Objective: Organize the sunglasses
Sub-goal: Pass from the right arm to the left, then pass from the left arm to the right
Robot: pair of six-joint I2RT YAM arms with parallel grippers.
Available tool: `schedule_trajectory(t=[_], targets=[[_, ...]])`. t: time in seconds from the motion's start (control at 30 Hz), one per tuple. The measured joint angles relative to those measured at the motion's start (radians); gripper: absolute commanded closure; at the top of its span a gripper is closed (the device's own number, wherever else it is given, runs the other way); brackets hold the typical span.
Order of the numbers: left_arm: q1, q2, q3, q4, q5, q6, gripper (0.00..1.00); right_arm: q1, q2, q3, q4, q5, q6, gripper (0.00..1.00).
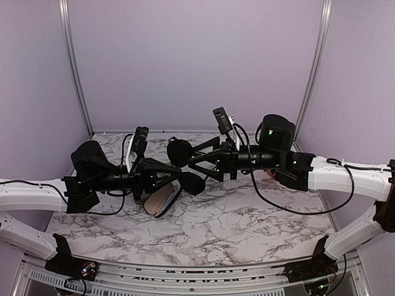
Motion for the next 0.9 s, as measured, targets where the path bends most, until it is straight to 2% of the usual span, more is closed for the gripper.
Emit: schedule_trajectory(t=[0.17, 0.33, 0.43, 0.6, 0.67, 0.9], targets=[[0.005, 0.0, -0.004, -0.006, -0.02, 0.017, 1.0, -0.085, -0.164, -0.071, -0.165, 0.133, -0.008, 0.11], [0.005, 0.002, -0.004, -0.008, -0.02, 0.036, 1.0, -0.112, -0.354, -0.191, -0.223, 0.205, -0.002, 0.1], [0.005, 0.011, 0.001, -0.012, -0.019, 0.046, 1.0, -0.111, -0.404, -0.251, -0.227, 0.218, 0.024, 0.1], [0.005, 0.027, 0.02, -0.018, -0.016, 0.048, 1.0, -0.111, -0.397, -0.359, -0.172, 0.183, 0.116, 0.08], [0.005, 0.034, 0.036, -0.024, -0.01, 0.047, 1.0, -0.111, -0.379, -0.377, -0.15, 0.161, 0.142, 0.01], [0.005, 0.041, 0.071, -0.029, 0.01, 0.038, 1.0, -0.111, -0.245, -0.361, -0.049, 0.042, 0.214, 0.0]])
